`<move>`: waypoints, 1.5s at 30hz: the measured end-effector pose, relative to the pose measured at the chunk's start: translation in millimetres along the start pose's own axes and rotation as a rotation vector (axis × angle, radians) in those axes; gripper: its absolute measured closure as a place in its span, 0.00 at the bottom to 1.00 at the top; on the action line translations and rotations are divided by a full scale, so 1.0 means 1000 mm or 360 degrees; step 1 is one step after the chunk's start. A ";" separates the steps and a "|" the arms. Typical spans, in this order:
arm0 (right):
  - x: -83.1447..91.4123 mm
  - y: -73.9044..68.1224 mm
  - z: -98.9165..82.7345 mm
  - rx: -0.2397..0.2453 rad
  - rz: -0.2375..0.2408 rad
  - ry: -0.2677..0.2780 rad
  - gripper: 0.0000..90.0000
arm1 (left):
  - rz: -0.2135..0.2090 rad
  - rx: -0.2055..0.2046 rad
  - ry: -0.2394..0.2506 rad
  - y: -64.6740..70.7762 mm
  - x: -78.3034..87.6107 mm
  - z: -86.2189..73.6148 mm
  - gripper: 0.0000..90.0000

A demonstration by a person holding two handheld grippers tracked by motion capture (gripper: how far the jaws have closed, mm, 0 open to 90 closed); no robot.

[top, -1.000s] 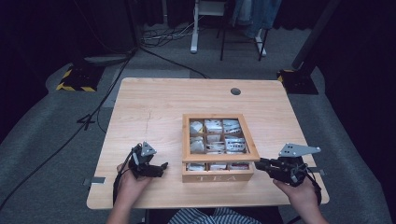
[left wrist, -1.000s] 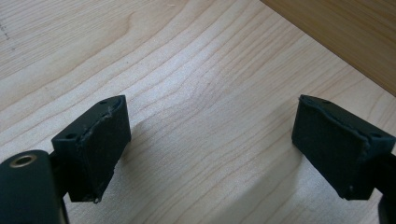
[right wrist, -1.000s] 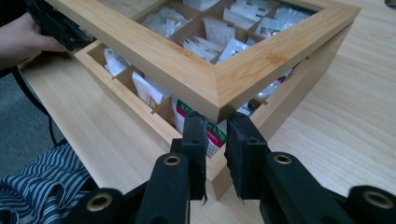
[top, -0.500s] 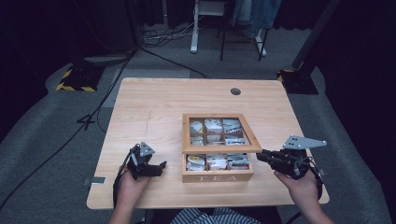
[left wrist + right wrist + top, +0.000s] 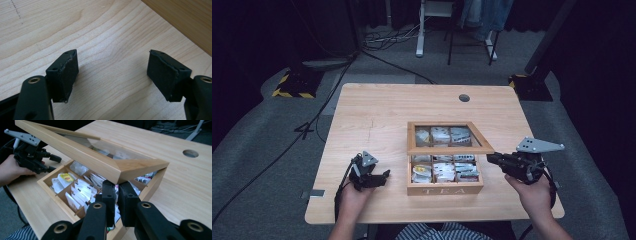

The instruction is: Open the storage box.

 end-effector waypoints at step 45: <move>-0.027 0.012 0.045 0.0042 -0.0122 0.0123 1.00 | -0.0062 0.0032 -0.0018 0.012 0.027 0.022 0.51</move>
Point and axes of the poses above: each handheld gripper's, and its own axes: x roughly backward along the jaws, z roughly out of its top, y roughly to its right, the point moved 6 cm from there along -x, roughly forward along the jaws
